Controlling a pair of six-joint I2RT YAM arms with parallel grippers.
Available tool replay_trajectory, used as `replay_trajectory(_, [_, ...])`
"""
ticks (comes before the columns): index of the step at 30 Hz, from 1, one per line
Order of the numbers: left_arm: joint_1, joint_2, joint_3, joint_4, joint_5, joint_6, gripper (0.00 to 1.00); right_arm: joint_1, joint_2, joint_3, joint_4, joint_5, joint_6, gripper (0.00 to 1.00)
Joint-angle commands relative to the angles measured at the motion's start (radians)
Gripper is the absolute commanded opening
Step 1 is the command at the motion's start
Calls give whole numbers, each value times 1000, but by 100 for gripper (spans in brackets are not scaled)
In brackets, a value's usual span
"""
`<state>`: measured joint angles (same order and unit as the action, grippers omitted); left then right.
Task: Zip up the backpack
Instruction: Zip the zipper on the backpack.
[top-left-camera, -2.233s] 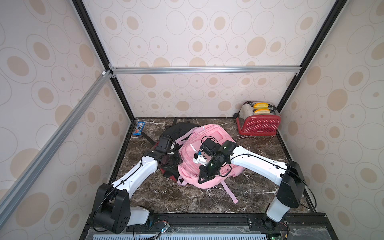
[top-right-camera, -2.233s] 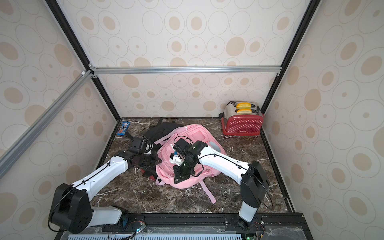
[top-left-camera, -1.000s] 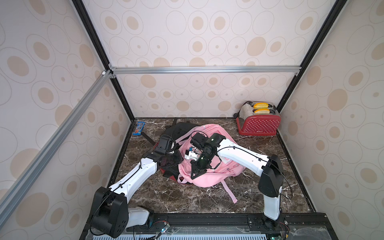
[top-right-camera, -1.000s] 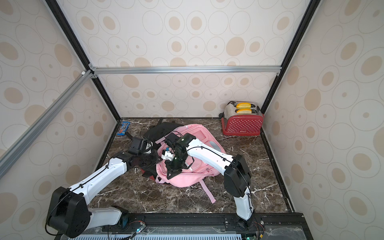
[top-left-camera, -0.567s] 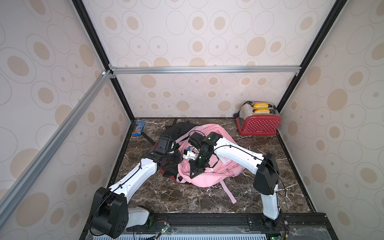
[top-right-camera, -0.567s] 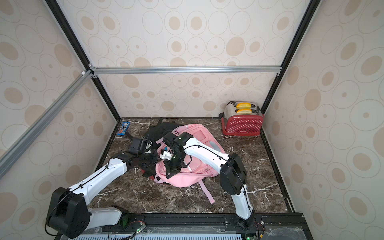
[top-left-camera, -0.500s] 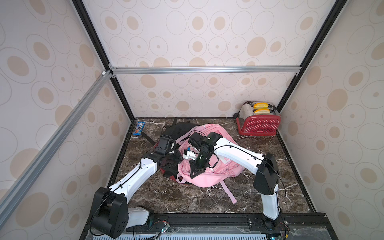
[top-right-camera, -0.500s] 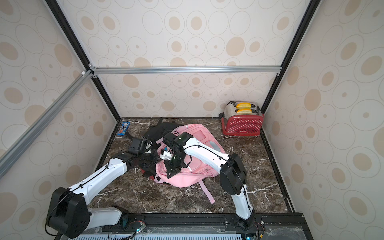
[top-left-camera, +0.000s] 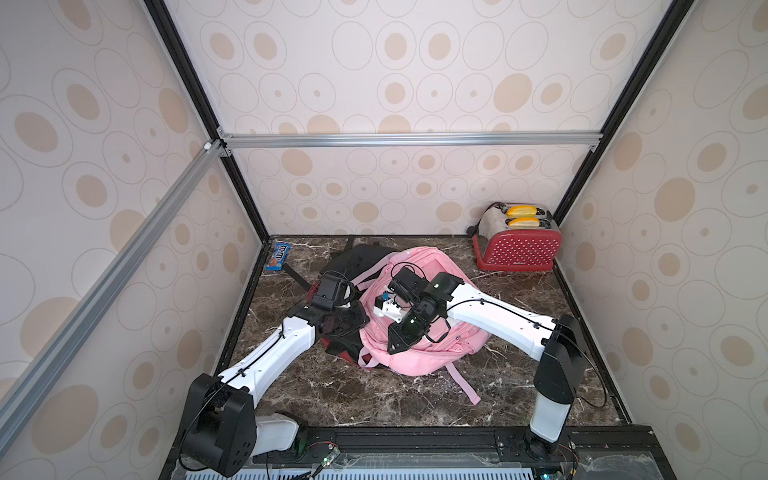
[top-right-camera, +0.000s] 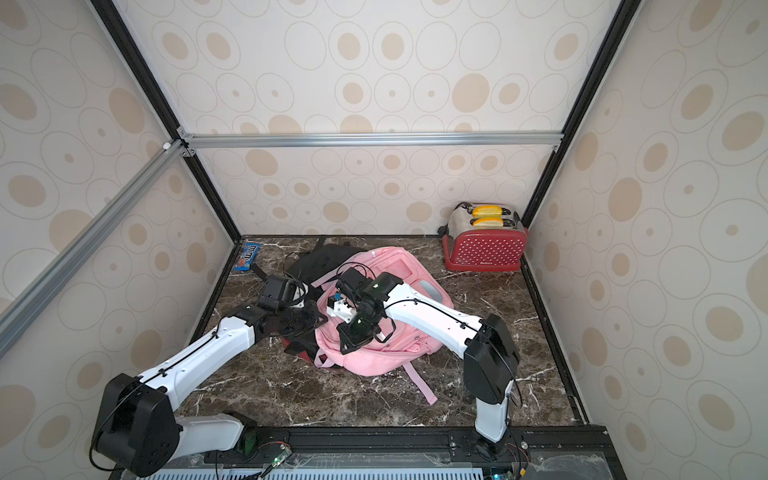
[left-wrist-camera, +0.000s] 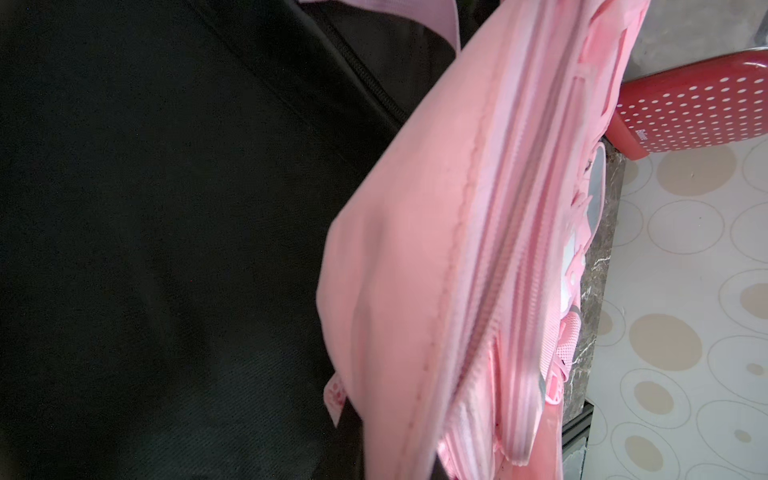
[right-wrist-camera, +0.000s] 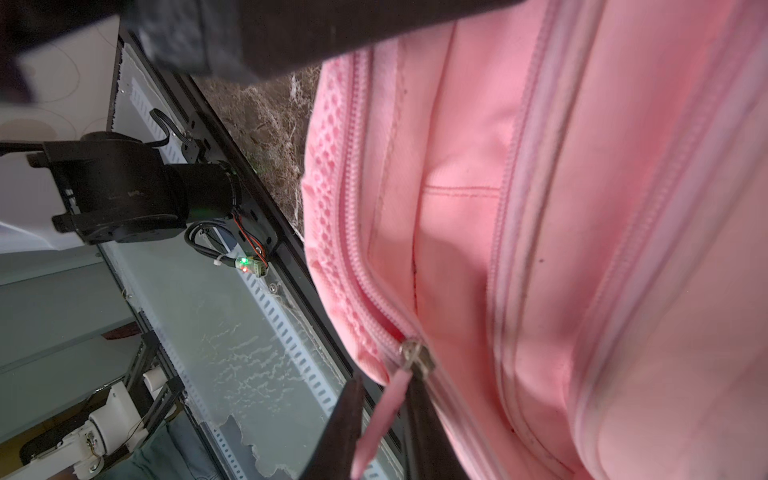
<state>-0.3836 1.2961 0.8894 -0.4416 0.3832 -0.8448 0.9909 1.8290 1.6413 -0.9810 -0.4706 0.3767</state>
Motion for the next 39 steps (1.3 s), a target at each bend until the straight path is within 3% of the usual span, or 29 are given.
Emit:
replay_trajectory(1, [-12,-13,30,41,55,-14,0,-4,-24,-15,65,27,-6,21])
replay_trajectory(4, [-12,-17,27,39,53,-15,0,-5,-24,-15,61,33,-12,17])
replay_trajectory(9, [-12,-19,26,38,53,-14,0,-8,-25,-28,57,56,-27,0])
replay_trajectory(19, [-11,-16,17,45,49,-11,0,-1,-28,16,-36,46,-63,0])
replay_trajectory(32, [-13,-39,6,57,56,-22,0,9,14,208,-89,-121,-66,0])
replay_trajectory(39, [-19,-44,2,64,55,-28,0,5,72,260,-51,-159,11,0])
